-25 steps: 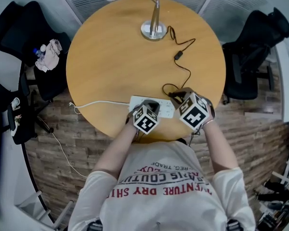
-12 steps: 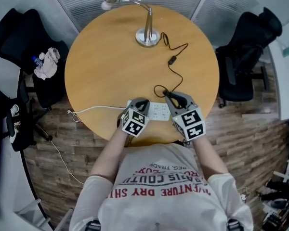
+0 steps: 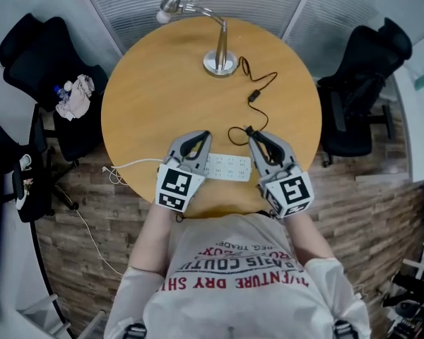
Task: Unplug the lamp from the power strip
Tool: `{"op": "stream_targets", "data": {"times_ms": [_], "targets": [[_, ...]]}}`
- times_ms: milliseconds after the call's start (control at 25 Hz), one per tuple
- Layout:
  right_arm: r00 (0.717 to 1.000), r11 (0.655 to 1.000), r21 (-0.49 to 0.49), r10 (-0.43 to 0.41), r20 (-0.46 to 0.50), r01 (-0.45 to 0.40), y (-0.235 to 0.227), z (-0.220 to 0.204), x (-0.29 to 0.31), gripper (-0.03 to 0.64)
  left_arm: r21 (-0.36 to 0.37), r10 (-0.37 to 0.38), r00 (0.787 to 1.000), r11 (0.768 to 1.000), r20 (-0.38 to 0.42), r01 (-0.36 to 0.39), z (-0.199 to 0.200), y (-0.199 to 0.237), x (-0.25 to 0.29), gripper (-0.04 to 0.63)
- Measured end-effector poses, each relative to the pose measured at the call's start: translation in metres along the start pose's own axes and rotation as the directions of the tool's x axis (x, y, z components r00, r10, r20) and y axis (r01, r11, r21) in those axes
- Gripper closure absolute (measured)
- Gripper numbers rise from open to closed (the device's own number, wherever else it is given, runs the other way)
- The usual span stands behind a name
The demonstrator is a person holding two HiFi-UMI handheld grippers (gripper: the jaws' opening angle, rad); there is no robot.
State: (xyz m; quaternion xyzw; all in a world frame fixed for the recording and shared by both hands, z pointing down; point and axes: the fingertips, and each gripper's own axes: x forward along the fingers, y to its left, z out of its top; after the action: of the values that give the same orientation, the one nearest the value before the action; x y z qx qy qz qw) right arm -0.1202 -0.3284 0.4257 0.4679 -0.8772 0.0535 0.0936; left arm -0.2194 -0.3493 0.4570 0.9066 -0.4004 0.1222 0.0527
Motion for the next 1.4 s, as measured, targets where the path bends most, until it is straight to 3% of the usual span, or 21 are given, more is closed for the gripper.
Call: {"op": "stream_targets", "data": {"times_ms": [160,280,440,720,1400], "targets": [[0.998,1.0,0.026,0.003,0.067,-0.005,0.002,0.02,-0.005,0.545,0.004,0.031,0.991,0.999,0.134,-0.032,0.052,0.006,-0.024,0.568],[0.994,0.999,0.035,-0.008,0.113,0.004,0.0,0.032,-0.006,0.545,-0.039,0.043,0.968,0.999,0.247,-0.035,0.081,0.008,-0.043,0.568],[0.989,0.999,0.053,-0.017,0.145,0.009,-0.003,0.038,-0.008,0.545,-0.062,0.059,0.942,0.997,0.331,-0.041,0.087,0.017,-0.063,0.568],[0.987,0.999,0.048,-0.011,0.163,0.003,-0.001,0.046,-0.001,0.545,-0.066,0.106,0.948,0.994,0.3,-0.09,0.079,0.037,-0.067,0.568],[0.992,1.0,0.017,-0.001,0.128,-0.001,0.003,0.037,0.002,0.545,-0.064,0.05,0.969,0.997,0.242,-0.035,0.068,0.024,-0.051,0.568]]}}
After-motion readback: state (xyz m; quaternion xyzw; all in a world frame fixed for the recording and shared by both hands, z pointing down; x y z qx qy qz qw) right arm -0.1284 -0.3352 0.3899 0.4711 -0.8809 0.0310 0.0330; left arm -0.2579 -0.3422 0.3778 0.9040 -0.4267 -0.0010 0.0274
